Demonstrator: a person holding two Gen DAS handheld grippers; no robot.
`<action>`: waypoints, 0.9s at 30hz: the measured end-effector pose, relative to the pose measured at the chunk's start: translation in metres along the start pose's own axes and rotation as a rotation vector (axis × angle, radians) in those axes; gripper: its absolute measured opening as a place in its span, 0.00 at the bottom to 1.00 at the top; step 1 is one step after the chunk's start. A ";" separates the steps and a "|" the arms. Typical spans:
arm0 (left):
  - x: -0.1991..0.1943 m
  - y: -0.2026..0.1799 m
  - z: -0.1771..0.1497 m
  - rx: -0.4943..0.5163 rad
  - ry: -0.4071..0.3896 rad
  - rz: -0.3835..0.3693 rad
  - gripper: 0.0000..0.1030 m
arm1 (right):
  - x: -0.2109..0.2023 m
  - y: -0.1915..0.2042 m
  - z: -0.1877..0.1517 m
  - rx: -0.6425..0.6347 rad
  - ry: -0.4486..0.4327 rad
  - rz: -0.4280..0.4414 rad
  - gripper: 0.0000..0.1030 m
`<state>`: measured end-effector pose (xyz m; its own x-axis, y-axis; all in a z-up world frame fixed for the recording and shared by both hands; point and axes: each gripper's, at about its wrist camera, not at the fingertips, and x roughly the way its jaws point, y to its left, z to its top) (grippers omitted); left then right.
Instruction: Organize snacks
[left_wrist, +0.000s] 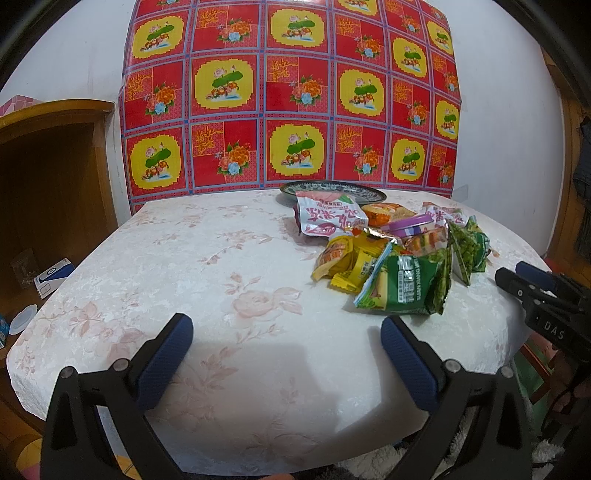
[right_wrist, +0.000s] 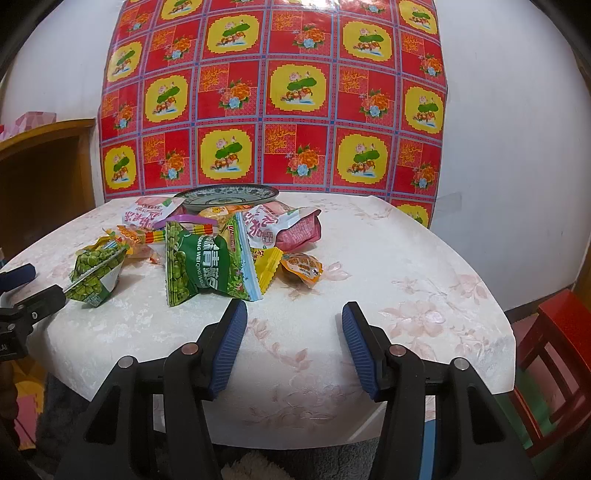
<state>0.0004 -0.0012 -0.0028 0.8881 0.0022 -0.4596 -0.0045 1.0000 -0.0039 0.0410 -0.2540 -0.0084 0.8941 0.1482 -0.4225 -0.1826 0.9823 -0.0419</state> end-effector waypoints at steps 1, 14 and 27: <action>0.000 0.000 0.000 -0.001 0.000 0.000 1.00 | 0.000 0.000 0.000 0.000 0.000 0.000 0.53; 0.000 0.000 0.000 0.000 0.002 0.000 1.00 | 0.000 0.000 0.000 -0.002 -0.002 0.002 0.53; 0.002 0.002 -0.001 -0.001 0.005 0.000 1.00 | 0.001 0.000 0.001 -0.001 -0.001 0.002 0.53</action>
<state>0.0023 0.0004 -0.0045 0.8858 0.0023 -0.4641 -0.0049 1.0000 -0.0045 0.0419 -0.2541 -0.0081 0.8941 0.1503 -0.4219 -0.1849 0.9819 -0.0419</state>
